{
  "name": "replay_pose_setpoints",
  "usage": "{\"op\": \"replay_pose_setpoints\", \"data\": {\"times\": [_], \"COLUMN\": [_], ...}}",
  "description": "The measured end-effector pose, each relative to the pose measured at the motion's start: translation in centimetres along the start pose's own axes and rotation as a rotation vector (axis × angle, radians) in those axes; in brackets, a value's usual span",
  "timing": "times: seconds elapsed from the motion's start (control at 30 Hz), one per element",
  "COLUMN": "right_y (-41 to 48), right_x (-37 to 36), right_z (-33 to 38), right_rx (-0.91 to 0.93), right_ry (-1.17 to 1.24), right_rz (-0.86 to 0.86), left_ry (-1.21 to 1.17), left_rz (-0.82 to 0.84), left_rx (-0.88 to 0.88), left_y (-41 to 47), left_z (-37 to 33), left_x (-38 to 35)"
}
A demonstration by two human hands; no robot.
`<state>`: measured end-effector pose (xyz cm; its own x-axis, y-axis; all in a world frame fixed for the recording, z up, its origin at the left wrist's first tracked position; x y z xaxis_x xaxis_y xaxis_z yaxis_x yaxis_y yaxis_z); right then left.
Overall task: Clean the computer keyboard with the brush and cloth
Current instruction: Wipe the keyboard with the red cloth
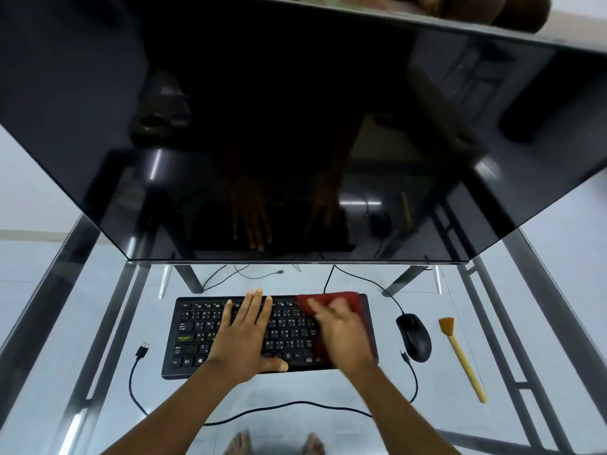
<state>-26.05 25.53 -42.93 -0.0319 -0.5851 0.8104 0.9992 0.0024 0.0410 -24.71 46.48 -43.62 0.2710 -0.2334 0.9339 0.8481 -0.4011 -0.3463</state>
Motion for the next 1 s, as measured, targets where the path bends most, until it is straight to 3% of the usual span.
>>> {"op": "replay_pose_setpoints", "data": {"times": [0.07, 0.13, 0.17, 0.27, 0.33, 0.5, 0.6, 0.63, 0.67, 0.73, 0.8, 0.83, 0.87, 1.0], "right_y": [-0.3, -1.2, -1.7, -3.6, -2.5, -2.3, -5.1, -5.7, -5.7, -5.7, -5.9, -6.3, -6.4, -7.9], "right_x": [2.3, 1.6, 0.5, -1.6, 0.2, 2.7, -1.9, -2.2, -1.6, 0.2, 2.8, 2.9, 2.8, 0.5], "right_z": [-2.5, -2.1, -0.7, 2.6, 2.0, -1.6, 1.6, 2.8, 2.7, 0.4, -1.6, -2.5, -1.9, 0.7], "right_rx": [-0.21, -0.187, -0.133, 0.178, 0.063, -0.176, 0.156, 0.22, 0.251, 0.178, 0.033, -0.025, -0.046, 0.238], "right_ry": [-0.004, -0.03, -0.05, 0.007, 0.176, 0.144, -0.002, 0.016, 0.04, 0.03, 0.038, 0.035, 0.017, -0.003], "right_rz": [-0.134, -0.165, -0.117, 0.237, 0.342, -0.105, 0.08, 0.226, 0.265, 0.214, -0.044, -0.091, -0.063, 0.152], "left_ry": [-0.017, -0.022, -0.021, -0.047, -0.035, -0.043, -0.03, -0.015, -0.007, -0.02, -0.034, -0.037, -0.033, -0.026], "left_rz": [-0.011, -0.011, 0.0, 0.006, 0.021, 0.029, 0.018, 0.021, 0.027, 0.036, 0.033, 0.035, 0.037, 0.021], "left_rx": [0.009, 0.004, 0.005, 0.018, 0.017, 0.014, 0.022, 0.016, 0.011, 0.012, 0.007, 0.004, 0.001, -0.002], "left_y": [0.0, 0.0, 0.1, 0.1, 0.0, 0.0, 0.0, 0.0, 0.0, 0.1, 0.1, 0.1, 0.1, 0.3], "left_z": [0.1, 0.0, 0.0, -0.2, -0.2, -0.4, -0.2, -0.2, -0.2, -0.2, -0.1, -0.1, -0.1, -0.1], "left_x": [-0.1, 0.0, -0.1, 0.0, 0.2, 0.3, 0.2, 0.2, 0.2, 0.2, 0.3, 0.3, 0.2, -0.1]}}
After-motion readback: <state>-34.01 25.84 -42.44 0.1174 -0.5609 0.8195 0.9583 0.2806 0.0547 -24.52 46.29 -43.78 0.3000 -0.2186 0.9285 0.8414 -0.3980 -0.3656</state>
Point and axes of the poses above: each hand's wrist, its own y-axis towards the middle knuckle, its own x-axis out of the back of the hand, z = x × y, the point moved 2 cm from there along y, towards the middle knuckle, and after that the axes turned 13 degrees about y, right-handed, at the moved point
